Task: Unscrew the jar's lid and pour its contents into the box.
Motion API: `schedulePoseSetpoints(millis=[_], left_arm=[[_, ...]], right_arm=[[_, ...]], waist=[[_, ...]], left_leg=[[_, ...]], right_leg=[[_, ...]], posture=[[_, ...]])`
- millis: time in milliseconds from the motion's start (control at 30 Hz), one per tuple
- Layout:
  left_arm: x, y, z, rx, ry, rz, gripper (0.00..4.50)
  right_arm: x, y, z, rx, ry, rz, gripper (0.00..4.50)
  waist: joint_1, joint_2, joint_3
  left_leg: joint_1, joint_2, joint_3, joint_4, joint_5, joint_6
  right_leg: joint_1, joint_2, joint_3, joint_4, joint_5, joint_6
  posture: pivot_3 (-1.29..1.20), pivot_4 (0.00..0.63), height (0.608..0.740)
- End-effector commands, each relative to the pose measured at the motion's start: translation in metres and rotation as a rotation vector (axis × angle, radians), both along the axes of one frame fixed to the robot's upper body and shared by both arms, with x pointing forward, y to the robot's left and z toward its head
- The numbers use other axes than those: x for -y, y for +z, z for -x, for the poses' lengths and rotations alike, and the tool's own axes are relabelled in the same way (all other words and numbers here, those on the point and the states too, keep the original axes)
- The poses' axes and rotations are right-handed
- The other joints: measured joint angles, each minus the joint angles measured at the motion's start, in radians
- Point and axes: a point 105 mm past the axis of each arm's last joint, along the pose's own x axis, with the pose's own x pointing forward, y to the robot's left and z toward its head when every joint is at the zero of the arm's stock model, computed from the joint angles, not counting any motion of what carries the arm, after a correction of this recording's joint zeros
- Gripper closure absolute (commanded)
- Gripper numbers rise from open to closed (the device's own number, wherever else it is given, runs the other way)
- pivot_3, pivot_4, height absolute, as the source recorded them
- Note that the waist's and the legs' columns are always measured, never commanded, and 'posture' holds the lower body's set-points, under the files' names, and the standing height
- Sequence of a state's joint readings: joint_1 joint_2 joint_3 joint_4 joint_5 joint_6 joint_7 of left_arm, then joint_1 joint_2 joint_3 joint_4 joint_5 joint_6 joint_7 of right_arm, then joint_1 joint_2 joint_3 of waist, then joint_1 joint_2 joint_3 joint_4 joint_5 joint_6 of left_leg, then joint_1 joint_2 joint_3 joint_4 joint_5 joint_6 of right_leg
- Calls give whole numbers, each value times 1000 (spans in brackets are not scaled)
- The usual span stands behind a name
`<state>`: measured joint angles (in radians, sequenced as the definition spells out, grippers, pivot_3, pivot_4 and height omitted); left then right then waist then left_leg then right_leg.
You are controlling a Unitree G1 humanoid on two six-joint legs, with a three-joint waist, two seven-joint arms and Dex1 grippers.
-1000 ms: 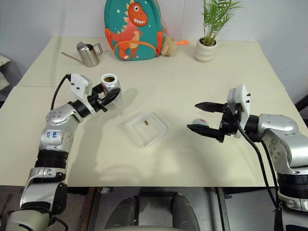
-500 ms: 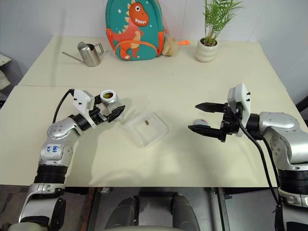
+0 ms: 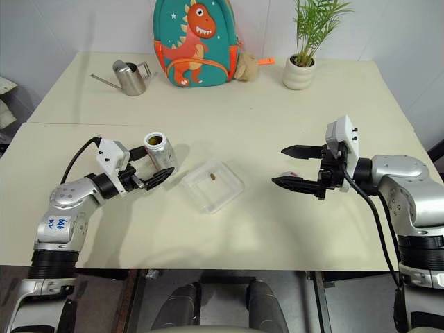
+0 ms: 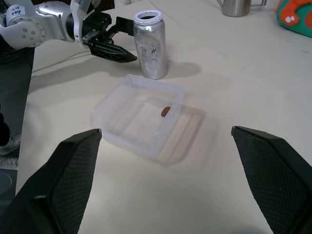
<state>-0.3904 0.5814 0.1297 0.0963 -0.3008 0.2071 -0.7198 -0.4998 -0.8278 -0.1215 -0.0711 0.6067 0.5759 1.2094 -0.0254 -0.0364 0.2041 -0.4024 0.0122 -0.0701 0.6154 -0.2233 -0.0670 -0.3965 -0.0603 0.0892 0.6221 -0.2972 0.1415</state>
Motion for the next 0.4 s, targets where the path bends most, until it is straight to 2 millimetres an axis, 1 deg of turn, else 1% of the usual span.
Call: schedulePoseSetpoints(millis=[33, 133, 167, 267, 333, 400], left_arm=[[-10, 16, 9, 13, -66, 2, 26], [-19, 17, 27, -42, -178, -1, 26], [-23, 20, 34, -34, -218, 0, 26], [-45, 30, 51, -35, -287, -1, 26], [-58, 35, 55, -29, -295, -12, 26], [-72, 37, 53, -29, -267, -37, 26]], right_arm=[[5, 16, 5, 63, -16, 15, 0], [6, 19, 7, 68, -26, 14, 0], [7, 19, 9, 69, -27, 16, 0], [9, 20, 12, 70, -31, 19, 0], [12, 20, 13, 71, -39, 25, 0], [13, 21, 11, 81, -51, 25, 0]], waist=[[-1, 0, 0], [-6, 0, 0], [-7, 0, 0], [-4, 0, 0], [-4, 0, 0], [-4, 0, 0]], left_leg=[[0, 0, 0, 0, 0, 0], [0, 1, 0, -2, 0, 0], [1, 1, 0, -2, 0, 0], [1, 2, 1, -3, -1, -1], [1, 2, 1, -3, -1, -1], [1, 2, 1, -3, -1, -1]], right_leg=[[0, 0, 0, 0, 0, 0], [-1, 0, 0, 0, -1, -1], [-1, 0, 0, 0, -1, -2], [-1, 1, -1, 0, -2, -4], [-1, 1, -1, 0, -3, -5], [-1, 0, -1, -1, -3, -5]], posture=[[0, 150, 740], [0, 150, 740], [0, 150, 740], [0, 150, 740], [0, 150, 740], [0, 150, 740]])
